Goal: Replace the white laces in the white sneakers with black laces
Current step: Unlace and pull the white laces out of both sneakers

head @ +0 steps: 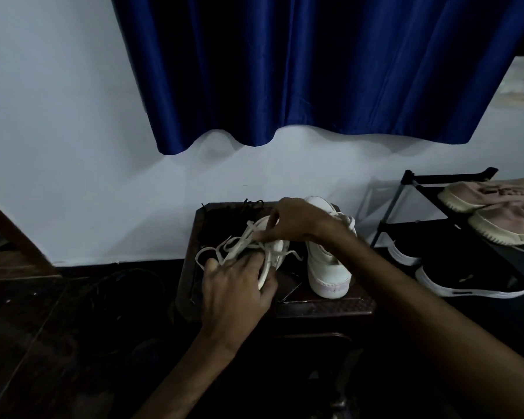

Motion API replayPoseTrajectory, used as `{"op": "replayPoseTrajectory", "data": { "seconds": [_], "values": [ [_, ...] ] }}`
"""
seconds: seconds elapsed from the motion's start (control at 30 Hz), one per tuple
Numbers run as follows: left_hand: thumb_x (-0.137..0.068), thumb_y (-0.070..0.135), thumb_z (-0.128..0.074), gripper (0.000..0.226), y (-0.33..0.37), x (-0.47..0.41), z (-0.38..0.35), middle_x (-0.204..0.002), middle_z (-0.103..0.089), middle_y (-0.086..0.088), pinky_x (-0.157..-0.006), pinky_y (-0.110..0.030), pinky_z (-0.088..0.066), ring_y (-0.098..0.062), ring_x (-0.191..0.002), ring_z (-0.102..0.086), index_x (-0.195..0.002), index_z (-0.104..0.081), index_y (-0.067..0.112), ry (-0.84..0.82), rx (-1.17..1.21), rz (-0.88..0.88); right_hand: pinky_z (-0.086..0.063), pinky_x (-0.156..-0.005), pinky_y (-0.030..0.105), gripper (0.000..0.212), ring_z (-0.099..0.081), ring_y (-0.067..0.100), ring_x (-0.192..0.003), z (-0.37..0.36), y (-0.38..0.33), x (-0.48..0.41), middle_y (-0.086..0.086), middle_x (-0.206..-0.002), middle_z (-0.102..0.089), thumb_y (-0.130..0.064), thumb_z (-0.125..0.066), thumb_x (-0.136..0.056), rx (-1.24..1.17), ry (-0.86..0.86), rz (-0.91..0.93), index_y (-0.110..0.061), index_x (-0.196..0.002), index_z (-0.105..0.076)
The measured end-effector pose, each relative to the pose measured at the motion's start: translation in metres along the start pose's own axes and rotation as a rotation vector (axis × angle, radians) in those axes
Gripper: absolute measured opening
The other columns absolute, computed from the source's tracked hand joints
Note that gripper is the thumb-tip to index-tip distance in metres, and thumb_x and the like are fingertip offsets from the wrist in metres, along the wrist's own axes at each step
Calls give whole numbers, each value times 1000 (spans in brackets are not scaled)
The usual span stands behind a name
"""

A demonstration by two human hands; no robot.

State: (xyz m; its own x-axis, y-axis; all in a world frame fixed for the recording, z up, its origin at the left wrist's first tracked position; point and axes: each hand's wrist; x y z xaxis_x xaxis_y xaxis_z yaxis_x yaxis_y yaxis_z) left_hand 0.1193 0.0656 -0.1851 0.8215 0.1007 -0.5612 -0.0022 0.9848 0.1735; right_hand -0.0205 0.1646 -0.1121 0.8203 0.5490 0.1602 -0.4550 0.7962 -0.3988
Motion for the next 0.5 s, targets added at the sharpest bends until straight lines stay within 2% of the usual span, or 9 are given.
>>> {"op": "replayPoseTrajectory", "data": {
  "seconds": [0.1, 0.17, 0.3, 0.4, 0.5],
  "values": [
    [-82, 38, -57, 22, -1, 1, 1, -71, -70, 3, -66, -35, -37, -19, -66, -65, -90, -70, 22, -37, 0, 7, -39, -54, 30, 55, -48, 16, -54, 5, -12, 7, -1, -54, -49, -58, -74, -73, 104, -19, 0, -15, -55, -47],
    [-81, 38, -55, 24, 0, 0, 1, -74, -71, 4, -67, -35, -37, -19, -70, -66, -92, -70, 23, -54, 9, 10, -38, -60, 30, 56, -49, 19, -61, 8, -21, 10, -3, -57, -45, -58, -72, -76, 210, -59, -6, -16, -56, -40],
    [-80, 39, -55, 25, 2, 0, 0, -80, -72, 4, -68, -34, -35, -18, -77, -68, -91, -70, 23, -61, 22, 13, -39, -70, 32, 42, -51, 21, -81, 11, -43, 14, -2, -85, -56, -50, -70, -81, 409, -67, 19, -16, -78, -46],
    [-85, 43, -49, 29, 1, 0, 0, -73, -70, 3, -67, -35, -36, -19, -71, -66, -87, -69, 21, -66, 33, 16, -41, -73, 32, 21, -56, 23, -88, 8, -59, 16, 3, -109, -62, -33, -64, -85, 485, -76, 60, -18, -97, -56],
    [-85, 41, -48, 31, 1, 0, -1, -77, -71, 4, -67, -35, -34, -18, -72, -67, -93, -70, 21, -83, 34, 23, -42, -74, 33, 27, -60, 25, -96, 8, -64, 16, 6, -114, -62, -28, -59, -88, 466, -51, 71, -12, -110, -60]
  ]
}}
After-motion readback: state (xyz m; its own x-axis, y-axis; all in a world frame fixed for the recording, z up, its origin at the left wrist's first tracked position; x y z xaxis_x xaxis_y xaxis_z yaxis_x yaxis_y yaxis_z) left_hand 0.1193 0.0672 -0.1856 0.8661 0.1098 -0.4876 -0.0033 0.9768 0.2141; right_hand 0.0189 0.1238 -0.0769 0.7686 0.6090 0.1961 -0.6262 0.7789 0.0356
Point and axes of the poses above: each hand's wrist, its own x-axis away from the middle knuckle, its own z-axis out of the back of the hand, y = z × x
